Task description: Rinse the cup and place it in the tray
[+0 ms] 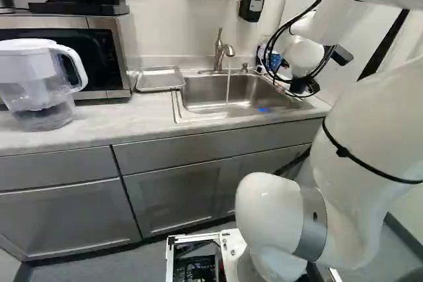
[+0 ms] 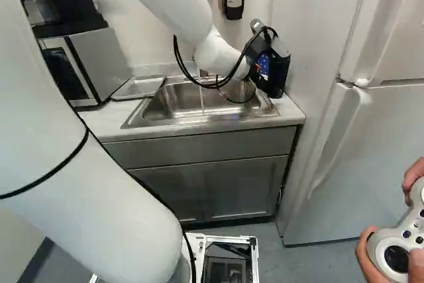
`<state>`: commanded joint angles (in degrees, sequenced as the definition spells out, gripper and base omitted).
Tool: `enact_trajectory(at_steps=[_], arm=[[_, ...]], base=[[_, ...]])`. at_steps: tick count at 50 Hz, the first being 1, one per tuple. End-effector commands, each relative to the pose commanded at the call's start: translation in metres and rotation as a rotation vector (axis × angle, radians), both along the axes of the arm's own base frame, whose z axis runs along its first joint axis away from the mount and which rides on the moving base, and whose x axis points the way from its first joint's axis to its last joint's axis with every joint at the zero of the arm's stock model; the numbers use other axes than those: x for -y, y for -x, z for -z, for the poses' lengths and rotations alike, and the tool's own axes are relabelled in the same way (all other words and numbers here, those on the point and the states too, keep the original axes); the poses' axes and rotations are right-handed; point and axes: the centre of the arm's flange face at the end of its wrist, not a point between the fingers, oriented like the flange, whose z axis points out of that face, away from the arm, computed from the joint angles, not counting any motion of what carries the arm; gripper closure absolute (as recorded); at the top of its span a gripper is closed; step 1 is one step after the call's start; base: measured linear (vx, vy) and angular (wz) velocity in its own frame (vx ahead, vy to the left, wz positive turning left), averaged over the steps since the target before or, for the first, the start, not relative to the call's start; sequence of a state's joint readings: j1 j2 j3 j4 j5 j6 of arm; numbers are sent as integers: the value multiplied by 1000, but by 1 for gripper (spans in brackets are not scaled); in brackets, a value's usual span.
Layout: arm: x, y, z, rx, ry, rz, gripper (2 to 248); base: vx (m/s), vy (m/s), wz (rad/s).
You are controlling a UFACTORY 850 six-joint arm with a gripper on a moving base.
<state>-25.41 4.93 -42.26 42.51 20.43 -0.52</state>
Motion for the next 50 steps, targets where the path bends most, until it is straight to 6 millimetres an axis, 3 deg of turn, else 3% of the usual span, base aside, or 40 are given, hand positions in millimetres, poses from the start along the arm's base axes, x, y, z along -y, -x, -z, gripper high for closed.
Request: enact_trajectory(at_steps=[28,50], arm=[[4,-35,-1,-1,-2,-23,3],[19,-48,-1,0,-2,-6,3]], base=[[0,0,0],[0,0,0]])
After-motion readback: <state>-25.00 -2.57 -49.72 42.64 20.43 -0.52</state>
